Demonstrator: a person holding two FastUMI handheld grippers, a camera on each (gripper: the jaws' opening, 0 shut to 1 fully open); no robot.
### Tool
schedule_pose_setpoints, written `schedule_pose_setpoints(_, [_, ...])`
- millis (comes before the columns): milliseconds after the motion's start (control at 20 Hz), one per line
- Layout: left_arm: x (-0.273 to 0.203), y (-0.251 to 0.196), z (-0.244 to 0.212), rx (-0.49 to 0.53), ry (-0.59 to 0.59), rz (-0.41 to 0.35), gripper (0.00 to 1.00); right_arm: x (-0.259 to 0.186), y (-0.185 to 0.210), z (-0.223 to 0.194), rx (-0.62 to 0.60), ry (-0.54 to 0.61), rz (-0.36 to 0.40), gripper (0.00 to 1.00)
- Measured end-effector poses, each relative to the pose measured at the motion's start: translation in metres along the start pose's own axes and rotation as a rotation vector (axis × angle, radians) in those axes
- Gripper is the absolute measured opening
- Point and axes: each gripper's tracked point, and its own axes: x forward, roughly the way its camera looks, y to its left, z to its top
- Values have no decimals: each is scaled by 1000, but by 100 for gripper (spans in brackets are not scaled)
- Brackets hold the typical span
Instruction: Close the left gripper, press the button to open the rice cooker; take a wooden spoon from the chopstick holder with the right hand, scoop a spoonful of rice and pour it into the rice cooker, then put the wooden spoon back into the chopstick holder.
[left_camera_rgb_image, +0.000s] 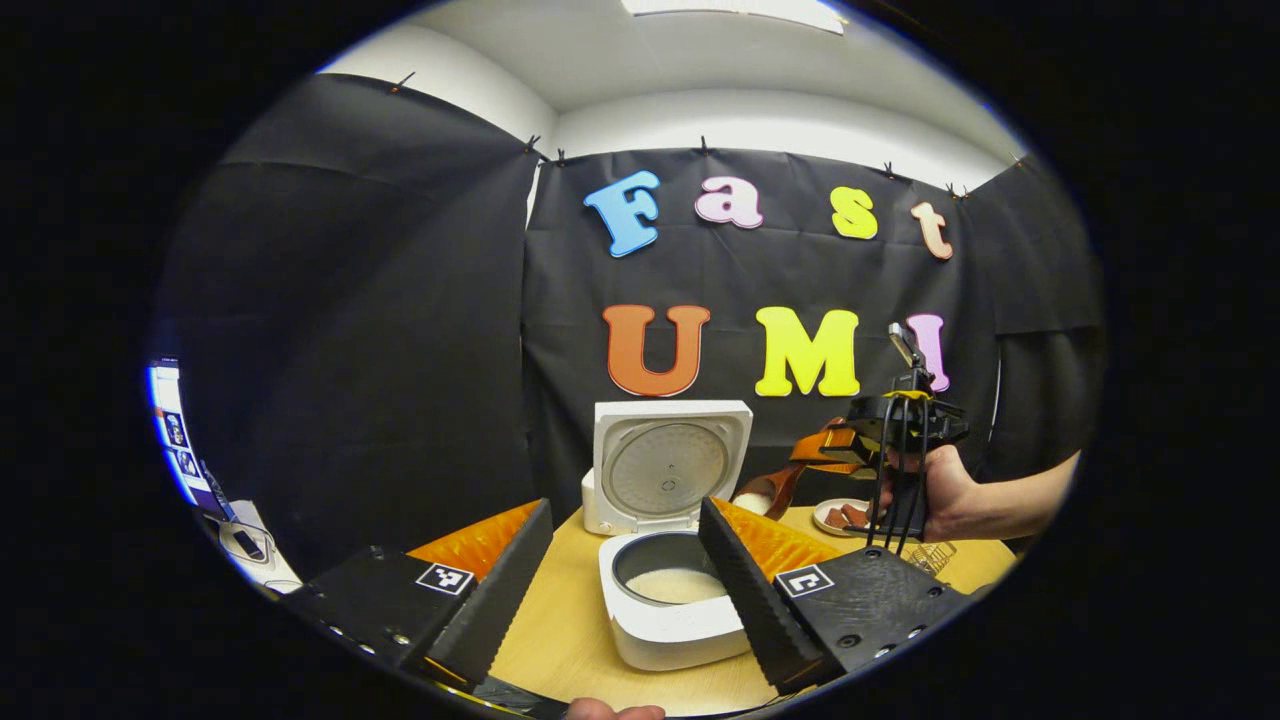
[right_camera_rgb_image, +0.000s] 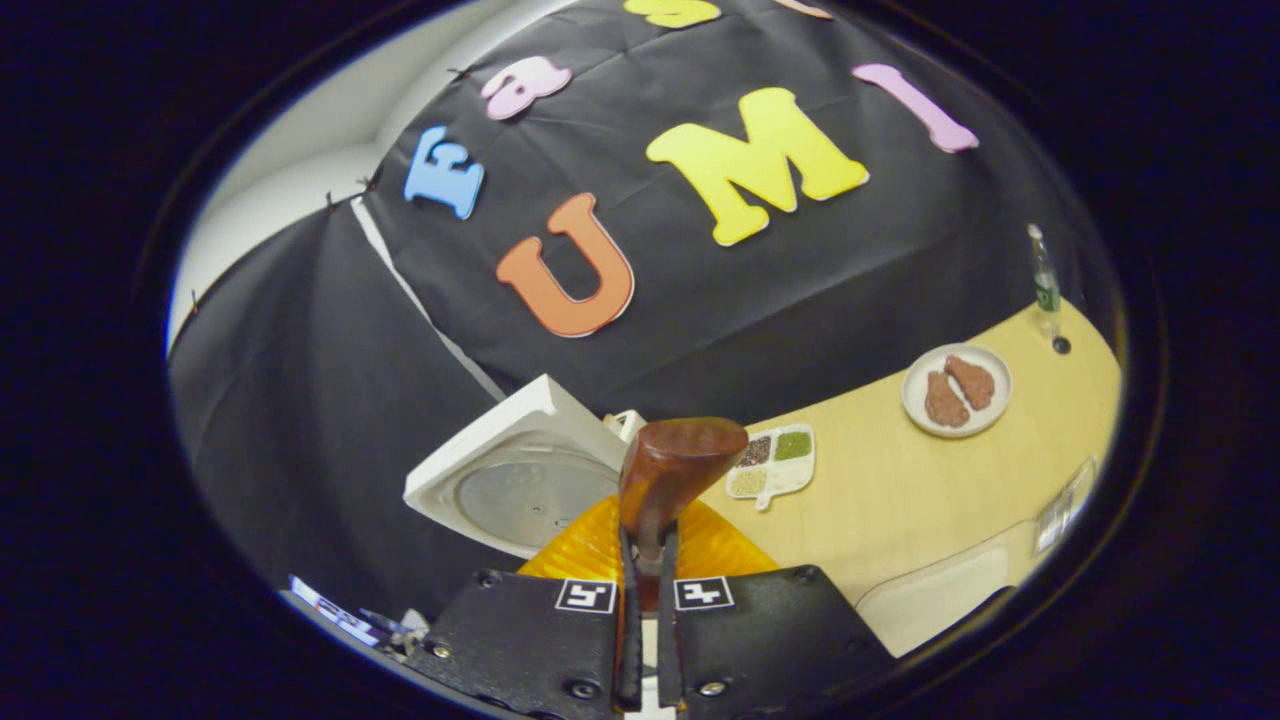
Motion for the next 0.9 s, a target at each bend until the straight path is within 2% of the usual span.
schedule_pose_setpoints(150, [3, 7, -8, -10, 19, 17, 94, 15, 5, -10, -117, 25, -15, 10])
schedule_pose_setpoints(350, [7, 9, -10, -9, 19, 16, 94, 22, 14, -19, -266, 43, -15, 8])
schedule_pose_setpoints(600, [8, 8, -16, 3, 35, 11, 94, 19, 37, -25, -441, 39, 23, 5])
schedule_pose_setpoints(750, [7, 10, -15, 13, 34, 16, 94, 13, 55, -27, -553, 30, 63, 7])
schedule_pose_setpoints(900, [8, 12, -16, 7, 37, 25, 94, 5, 73, -26, -708, -2, 79, 8])
